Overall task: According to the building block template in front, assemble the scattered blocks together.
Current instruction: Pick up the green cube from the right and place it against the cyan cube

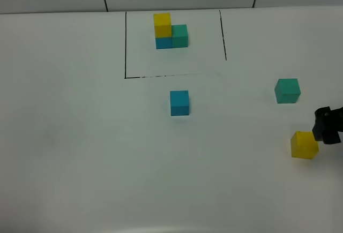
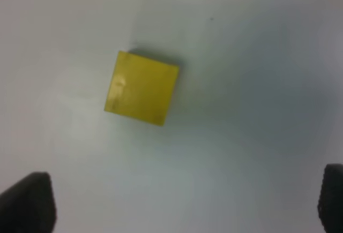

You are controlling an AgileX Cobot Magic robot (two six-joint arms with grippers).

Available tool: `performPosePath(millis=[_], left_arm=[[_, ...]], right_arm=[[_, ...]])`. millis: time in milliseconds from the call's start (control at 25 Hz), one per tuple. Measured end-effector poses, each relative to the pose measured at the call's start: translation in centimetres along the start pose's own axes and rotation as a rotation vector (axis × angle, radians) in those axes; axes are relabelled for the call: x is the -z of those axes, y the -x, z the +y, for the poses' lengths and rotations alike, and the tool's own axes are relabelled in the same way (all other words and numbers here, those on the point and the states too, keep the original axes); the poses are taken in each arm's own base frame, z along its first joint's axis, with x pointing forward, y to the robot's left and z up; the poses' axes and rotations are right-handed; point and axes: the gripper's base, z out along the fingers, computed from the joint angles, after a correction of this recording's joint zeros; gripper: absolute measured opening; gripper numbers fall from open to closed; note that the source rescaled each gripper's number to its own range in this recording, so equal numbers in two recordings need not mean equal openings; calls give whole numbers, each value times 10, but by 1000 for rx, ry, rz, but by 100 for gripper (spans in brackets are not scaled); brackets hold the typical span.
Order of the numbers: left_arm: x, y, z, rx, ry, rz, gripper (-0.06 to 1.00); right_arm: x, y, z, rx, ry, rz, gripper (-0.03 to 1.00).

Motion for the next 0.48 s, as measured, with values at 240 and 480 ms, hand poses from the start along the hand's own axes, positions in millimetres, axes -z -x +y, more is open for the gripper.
performPosePath(millis=[240, 480], left_arm=[[0, 0, 0, 0, 0, 0, 59], [0, 0, 0, 0, 0, 0, 59]], right_arm=[[-6, 9, -1, -17, 0, 9, 100], [-24, 43, 6, 25, 0, 44, 100]])
